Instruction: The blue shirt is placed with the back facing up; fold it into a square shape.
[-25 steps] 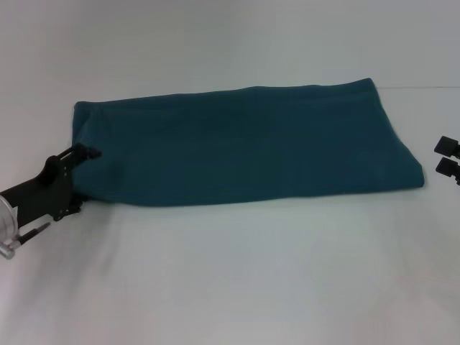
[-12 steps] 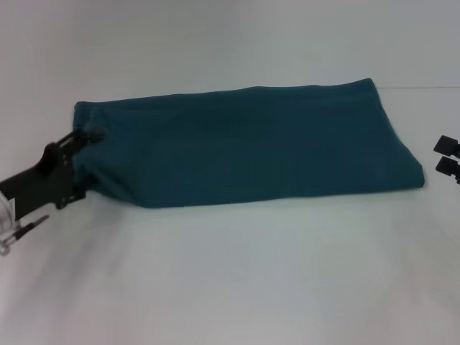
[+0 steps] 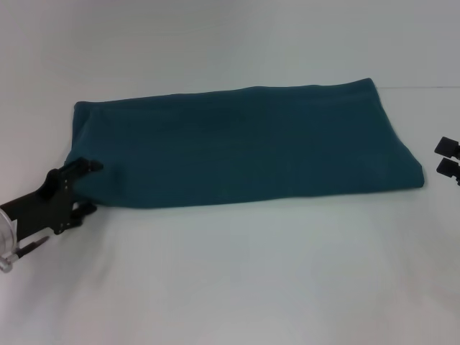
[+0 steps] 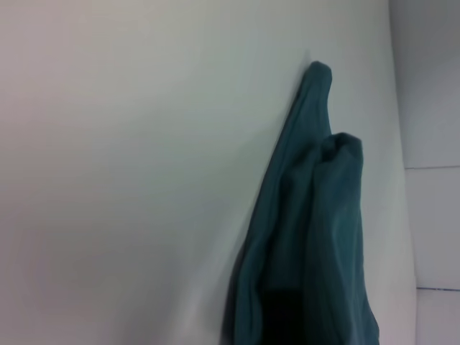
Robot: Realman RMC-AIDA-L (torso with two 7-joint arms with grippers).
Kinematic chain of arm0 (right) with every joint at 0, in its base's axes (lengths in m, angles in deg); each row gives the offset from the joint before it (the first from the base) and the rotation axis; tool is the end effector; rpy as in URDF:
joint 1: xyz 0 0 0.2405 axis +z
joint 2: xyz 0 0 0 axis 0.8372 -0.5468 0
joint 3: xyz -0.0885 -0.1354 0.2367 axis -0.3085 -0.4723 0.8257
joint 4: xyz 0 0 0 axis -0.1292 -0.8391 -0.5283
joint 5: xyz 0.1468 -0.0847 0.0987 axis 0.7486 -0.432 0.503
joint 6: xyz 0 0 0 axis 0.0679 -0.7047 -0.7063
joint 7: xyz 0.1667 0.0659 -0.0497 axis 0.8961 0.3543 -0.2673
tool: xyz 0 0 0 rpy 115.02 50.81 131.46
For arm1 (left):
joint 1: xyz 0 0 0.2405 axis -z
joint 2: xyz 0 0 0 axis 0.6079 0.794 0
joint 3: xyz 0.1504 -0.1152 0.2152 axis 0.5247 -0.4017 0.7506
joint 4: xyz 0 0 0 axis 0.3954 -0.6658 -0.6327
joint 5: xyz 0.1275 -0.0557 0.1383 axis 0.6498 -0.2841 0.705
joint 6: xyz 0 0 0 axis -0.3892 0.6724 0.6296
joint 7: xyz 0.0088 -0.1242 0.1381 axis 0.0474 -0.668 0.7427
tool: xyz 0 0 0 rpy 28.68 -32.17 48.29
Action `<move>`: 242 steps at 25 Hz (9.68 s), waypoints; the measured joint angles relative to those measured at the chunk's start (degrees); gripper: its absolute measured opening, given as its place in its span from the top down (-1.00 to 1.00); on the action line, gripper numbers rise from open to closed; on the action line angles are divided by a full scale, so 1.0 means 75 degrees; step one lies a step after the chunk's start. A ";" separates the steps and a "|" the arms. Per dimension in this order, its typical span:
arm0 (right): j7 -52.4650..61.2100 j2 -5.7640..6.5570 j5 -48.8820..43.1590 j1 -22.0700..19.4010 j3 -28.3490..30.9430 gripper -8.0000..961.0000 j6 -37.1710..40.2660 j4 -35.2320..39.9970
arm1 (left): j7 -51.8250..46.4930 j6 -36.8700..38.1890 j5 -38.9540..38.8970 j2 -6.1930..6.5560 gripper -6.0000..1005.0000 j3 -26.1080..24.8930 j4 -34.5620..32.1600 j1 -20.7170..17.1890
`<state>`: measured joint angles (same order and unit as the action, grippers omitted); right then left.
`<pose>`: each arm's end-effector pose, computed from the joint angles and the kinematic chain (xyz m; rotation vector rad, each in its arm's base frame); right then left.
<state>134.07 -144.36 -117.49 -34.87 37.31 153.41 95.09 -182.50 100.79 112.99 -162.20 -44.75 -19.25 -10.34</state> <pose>0.3406 0.3435 0.0370 -1.9031 1.8040 1.1618 -0.3623 0.3792 -0.0440 -1.2224 -2.2621 -1.0429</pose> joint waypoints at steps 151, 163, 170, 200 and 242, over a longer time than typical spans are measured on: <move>0.1600 0.0846 -0.4067 0.2393 0.0013 -0.43 -0.0707 0.0191 | 0.2224 0.3567 -0.1477 0.0023 -0.89 0.1811 -0.0969 0.0354; 0.2497 0.0228 -0.5667 0.3923 -0.1542 -0.43 -0.1566 0.0511 | 0.2068 0.3799 -0.0886 -0.0009 -0.89 0.1322 -0.1237 -0.0110; 0.2472 -0.0225 -0.5642 0.3970 -0.1807 -0.43 -0.2579 0.0288 | 0.2094 0.3802 -0.0917 -0.0044 -0.89 0.1316 -0.1222 -0.0114; 0.2089 -0.0777 -0.5662 0.4188 -0.2425 -0.42 -0.3917 -0.0253 | 0.2156 0.3576 -0.0955 -0.0130 -0.89 0.1311 -0.1183 -0.0079; 0.3069 -0.0819 -0.5751 0.4176 -0.2918 0.87 -0.2569 0.2440 | 0.2167 0.3305 -0.1226 -0.0109 -0.89 0.1183 -0.1183 -0.0058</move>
<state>157.09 -150.50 -160.63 -3.56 15.42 134.15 113.40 -166.25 125.58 103.79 -163.02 -35.88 -28.13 -10.77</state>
